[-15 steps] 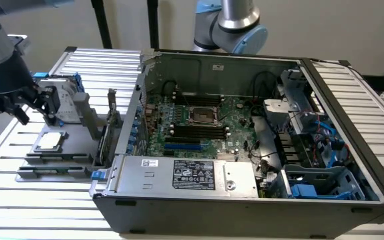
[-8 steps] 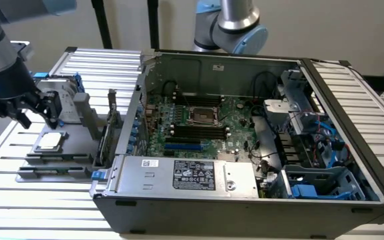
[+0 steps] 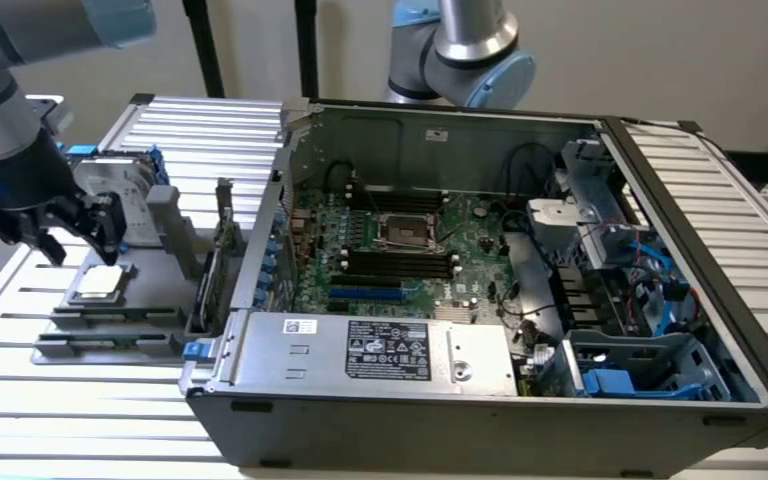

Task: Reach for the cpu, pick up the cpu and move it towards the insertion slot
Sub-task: 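Pick up the cpu and move it towards the insertion slot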

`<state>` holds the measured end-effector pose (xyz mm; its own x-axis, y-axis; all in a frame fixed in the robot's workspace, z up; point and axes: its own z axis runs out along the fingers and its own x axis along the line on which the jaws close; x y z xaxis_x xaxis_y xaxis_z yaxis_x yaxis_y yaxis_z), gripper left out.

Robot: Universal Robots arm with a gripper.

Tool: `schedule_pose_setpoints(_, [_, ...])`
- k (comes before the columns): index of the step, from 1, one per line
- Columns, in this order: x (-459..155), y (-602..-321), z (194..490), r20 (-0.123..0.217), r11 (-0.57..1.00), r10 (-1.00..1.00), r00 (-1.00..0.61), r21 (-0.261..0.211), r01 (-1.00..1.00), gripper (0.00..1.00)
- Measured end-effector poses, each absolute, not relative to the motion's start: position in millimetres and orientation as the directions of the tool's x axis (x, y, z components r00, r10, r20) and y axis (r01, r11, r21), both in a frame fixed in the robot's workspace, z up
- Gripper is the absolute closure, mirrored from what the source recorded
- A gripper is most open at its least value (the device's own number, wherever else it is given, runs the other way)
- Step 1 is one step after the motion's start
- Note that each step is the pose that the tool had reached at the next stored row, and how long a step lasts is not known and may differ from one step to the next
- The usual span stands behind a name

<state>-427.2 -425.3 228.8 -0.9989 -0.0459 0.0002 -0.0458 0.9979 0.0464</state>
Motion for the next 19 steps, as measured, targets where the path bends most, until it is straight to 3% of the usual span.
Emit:
schedule_pose_setpoints(9, [-427.2,-425.3,212.4,0.000,0.998,-0.049,-0.999,0.046,-0.049,0.35])
schedule_pose_setpoints(12, [-427.2,-425.3,207.0,0.000,0.998,-0.050,-0.999,0.046,-0.050,0.33])
schedule_pose_setpoints(13, [-427.3,-425.3,205.2,0.000,0.998,-0.050,-0.999,0.046,-0.050,0.27])
schedule_pose_setpoints(19, [-427.3,-425.3,196.5,0.000,0.998,-0.048,-0.999,0.046,-0.048,0.27])
